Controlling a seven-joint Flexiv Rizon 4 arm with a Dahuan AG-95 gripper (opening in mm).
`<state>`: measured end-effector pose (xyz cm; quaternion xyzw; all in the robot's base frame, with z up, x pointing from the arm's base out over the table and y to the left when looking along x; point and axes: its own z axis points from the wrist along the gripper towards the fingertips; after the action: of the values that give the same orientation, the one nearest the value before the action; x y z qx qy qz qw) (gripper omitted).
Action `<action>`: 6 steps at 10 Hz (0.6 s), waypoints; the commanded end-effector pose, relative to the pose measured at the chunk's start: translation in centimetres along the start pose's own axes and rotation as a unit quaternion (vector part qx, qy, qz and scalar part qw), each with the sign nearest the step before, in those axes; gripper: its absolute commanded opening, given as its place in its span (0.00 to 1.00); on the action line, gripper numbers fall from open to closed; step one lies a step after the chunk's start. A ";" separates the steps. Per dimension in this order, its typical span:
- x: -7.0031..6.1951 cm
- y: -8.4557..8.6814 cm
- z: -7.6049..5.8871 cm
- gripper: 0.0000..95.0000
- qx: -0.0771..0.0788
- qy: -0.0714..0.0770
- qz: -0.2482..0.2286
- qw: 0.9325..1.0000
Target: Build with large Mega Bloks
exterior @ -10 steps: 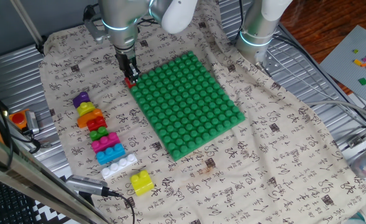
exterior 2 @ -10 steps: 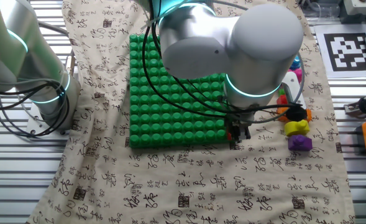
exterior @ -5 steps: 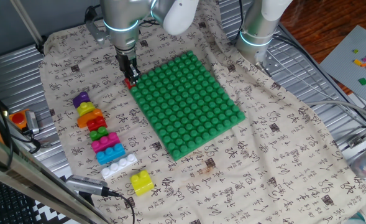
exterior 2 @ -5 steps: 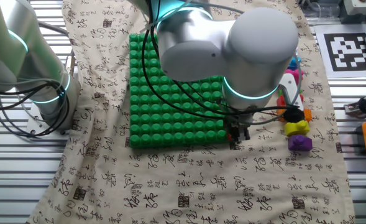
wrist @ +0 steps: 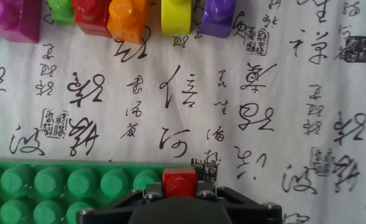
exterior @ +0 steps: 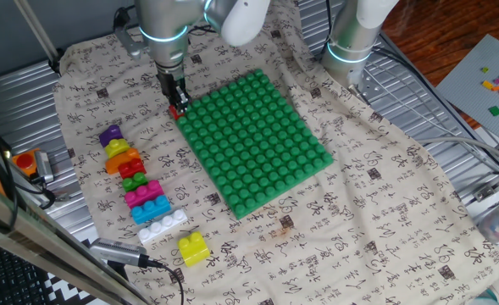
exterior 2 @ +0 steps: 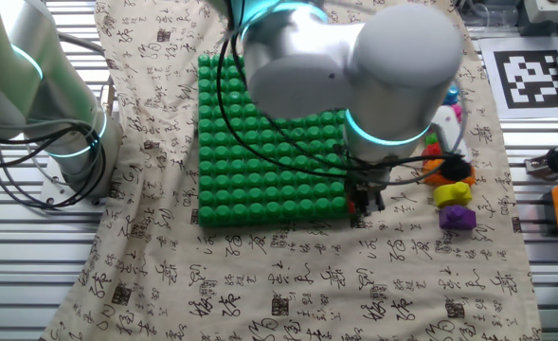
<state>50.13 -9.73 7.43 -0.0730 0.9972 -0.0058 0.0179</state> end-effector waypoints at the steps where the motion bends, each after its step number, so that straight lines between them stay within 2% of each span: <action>1: -0.1 -0.2 0.4 0.20 0.006 -0.003 -0.001 1.000; 2: -0.1 -0.2 0.4 0.40 0.006 -0.003 -0.004 1.000; 6: -0.1 -0.2 0.4 0.40 0.007 -0.002 -0.005 1.000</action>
<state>50.23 -9.91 7.06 -0.0773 0.9967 -0.0130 0.0200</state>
